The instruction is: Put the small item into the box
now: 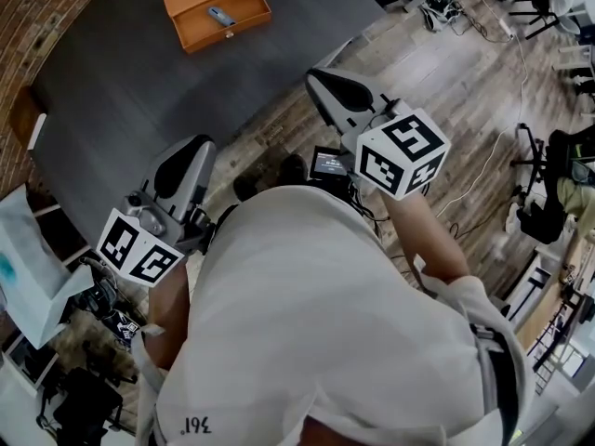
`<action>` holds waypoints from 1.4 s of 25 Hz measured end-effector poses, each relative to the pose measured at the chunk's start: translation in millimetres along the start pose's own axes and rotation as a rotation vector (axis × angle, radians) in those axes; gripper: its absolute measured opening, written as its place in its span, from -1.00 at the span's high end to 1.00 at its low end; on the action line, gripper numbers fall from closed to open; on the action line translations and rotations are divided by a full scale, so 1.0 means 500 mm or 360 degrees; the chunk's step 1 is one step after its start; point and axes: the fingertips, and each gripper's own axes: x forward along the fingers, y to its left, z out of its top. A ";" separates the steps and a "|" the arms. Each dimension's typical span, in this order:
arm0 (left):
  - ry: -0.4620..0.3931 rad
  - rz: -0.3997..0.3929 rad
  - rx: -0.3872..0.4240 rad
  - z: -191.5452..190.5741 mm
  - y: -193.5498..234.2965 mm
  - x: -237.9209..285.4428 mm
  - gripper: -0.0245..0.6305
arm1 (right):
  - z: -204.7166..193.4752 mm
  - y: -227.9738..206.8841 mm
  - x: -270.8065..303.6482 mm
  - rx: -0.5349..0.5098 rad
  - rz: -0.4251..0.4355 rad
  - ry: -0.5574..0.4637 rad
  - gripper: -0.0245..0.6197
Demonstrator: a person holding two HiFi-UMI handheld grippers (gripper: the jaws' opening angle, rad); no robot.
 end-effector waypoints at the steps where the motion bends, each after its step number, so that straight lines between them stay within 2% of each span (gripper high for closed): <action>1: 0.0002 -0.0004 0.0000 0.000 0.000 -0.001 0.85 | -0.002 0.001 -0.002 0.0005 -0.0002 -0.0001 0.88; 10: 0.0003 -0.0038 -0.0001 -0.001 -0.005 0.005 0.85 | -0.009 -0.013 -0.025 0.0026 -0.0048 -0.0004 0.89; 35: -0.0006 -0.0074 -0.0012 -0.010 -0.019 0.008 0.85 | 0.006 -0.014 -0.054 0.0014 -0.0068 -0.0023 0.89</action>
